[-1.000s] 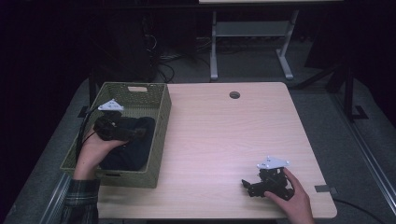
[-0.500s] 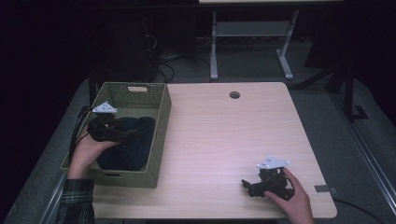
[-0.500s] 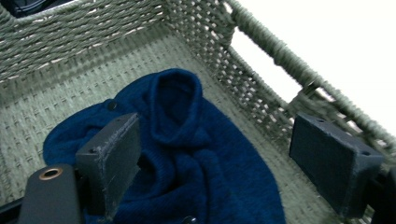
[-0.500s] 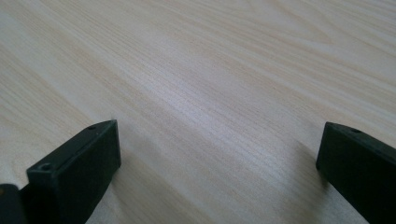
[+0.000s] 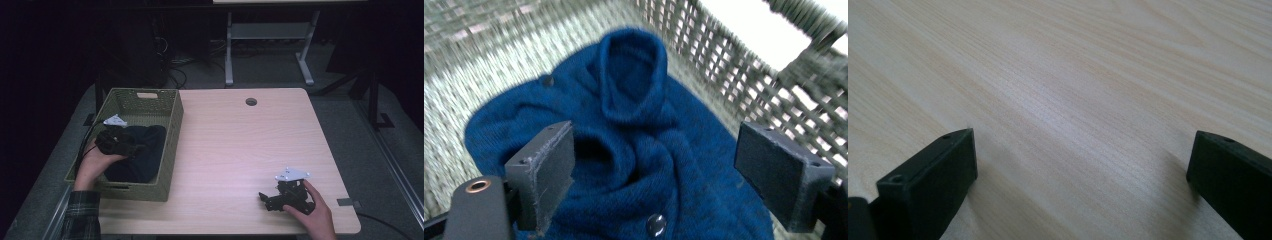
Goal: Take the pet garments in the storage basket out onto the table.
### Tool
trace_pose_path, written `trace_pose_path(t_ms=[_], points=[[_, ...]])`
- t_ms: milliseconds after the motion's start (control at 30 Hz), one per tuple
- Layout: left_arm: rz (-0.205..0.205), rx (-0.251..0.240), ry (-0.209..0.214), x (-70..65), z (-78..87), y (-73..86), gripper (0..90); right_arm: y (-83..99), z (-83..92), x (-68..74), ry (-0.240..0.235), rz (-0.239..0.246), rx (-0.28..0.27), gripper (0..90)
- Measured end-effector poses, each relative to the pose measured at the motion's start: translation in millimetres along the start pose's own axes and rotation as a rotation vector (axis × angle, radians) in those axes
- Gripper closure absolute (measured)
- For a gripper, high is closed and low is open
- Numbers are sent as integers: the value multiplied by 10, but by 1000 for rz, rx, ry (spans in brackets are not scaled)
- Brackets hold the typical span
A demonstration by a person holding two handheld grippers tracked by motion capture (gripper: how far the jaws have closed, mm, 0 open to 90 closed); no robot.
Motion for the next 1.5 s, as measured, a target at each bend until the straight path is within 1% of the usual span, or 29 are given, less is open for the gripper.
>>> trace_pose_path(t_ms=[33,67,100,167,300,467,533,633,667,767,833,867,967,1000,1100,1167,1200,1267,1300,1333,1367,1400,1433,1500], points=[[-7,4,-2,0,-11,18,160,0,0,0,0,0,0,0],[-2,1,5,-3,-24,27,160,0,0,0,0,0,0,0],[3,7,14,-7,-42,47,160,0,0,0,0,0,0,0],[1,24,18,4,-75,93,160,0,1,1,0,-1,1,0],[10,39,37,-2,-122,155,159,0,0,0,0,0,0,0],[8,77,49,-21,-171,228,151,2,1,4,-1,-3,2,0],[9,84,52,-30,-190,243,143,2,1,4,-1,-3,2,0],[14,110,47,-33,-219,285,143,2,1,4,-1,-3,1,0],[12,126,39,-31,-234,308,142,2,1,4,-1,-3,1,0],[5,145,25,-42,-268,340,141,2,1,4,-1,-3,1,0],[1,167,17,-43,-286,366,141,2,1,4,-1,-3,1,0],[-5,183,13,-42,-299,389,141,2,1,4,-1,-3,1,0],[-19,210,0,-55,-335,424,141,2,1,4,-1,-3,1,0],[-30,224,-3,-56,-343,436,137,2,1,4,-1,-3,1,0],[-52,242,-8,-67,-362,454,130,2,1,4,-1,-3,1,0],[-54,252,-6,-70,-365,465,134,2,1,4,-1,-3,1,0],[-57,260,-3,-72,-362,471,145,2,1,4,-1,-3,1,0],[-58,270,-7,-72,-347,471,216,2,1,4,-1,-3,1,0],[-62,272,-12,-70,-333,466,269,2,1,3,-1,-2,2,0],[-64,274,-17,-63,-317,462,355,2,0,4,-1,-3,1,0],[-53,275,-15,-66,-305,459,417,2,1,4,-1,-3,2,0],[-45,283,-7,-73,-295,461,466,2,1,4,-1,-3,1,0],[-47,285,-4,-78,-289,460,504,2,1,4,-1,-3,2,0],[-42,287,2,-84,-280,453,563,2,1,4,-1,-3,1,0]])
Point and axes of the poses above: each handheld gripper's, and its own axes: z roughly backward along the jaws, y roughly out of its underside, x roughly to its left, the point moved 9 cm from there along -z, roughly forward along the jaws, and after that the axes turned 12 degrees about -x, right-handed, at the moved point
